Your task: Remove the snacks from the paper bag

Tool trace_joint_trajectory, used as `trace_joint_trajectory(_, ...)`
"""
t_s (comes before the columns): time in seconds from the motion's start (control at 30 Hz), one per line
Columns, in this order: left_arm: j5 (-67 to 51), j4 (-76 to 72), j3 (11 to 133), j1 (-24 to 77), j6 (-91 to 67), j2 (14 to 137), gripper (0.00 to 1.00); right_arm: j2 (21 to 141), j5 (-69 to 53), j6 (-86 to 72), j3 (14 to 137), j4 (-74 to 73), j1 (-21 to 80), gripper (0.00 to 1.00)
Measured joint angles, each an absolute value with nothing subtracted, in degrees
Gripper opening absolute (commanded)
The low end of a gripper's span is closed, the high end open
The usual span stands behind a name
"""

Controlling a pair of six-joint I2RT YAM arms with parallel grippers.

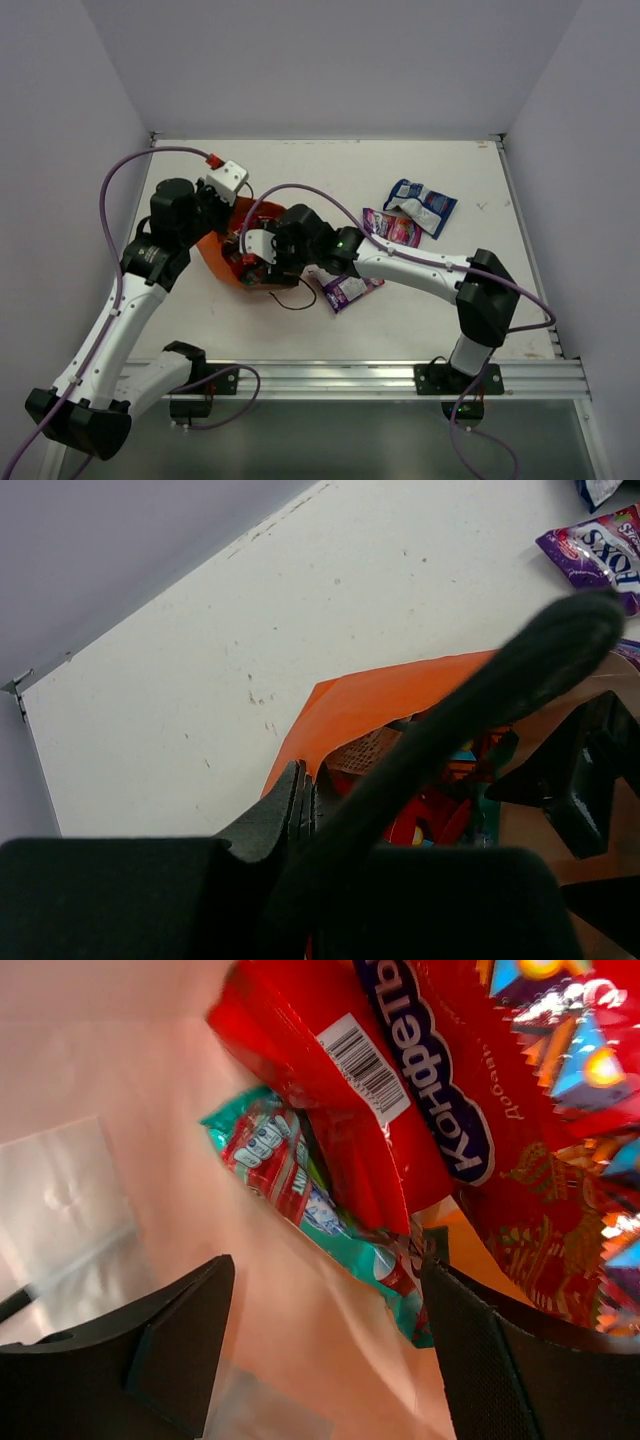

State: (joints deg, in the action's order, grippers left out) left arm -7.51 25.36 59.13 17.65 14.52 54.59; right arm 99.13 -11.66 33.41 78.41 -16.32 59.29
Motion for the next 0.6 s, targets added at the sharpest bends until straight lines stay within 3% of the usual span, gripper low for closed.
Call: trace_joint_trajectory(0.6,-8.97,26.00,59.70,17.69,14.02,54.85,0.00,111.72,-1.87,38.89,86.76,-20.95,59.64,0.77)
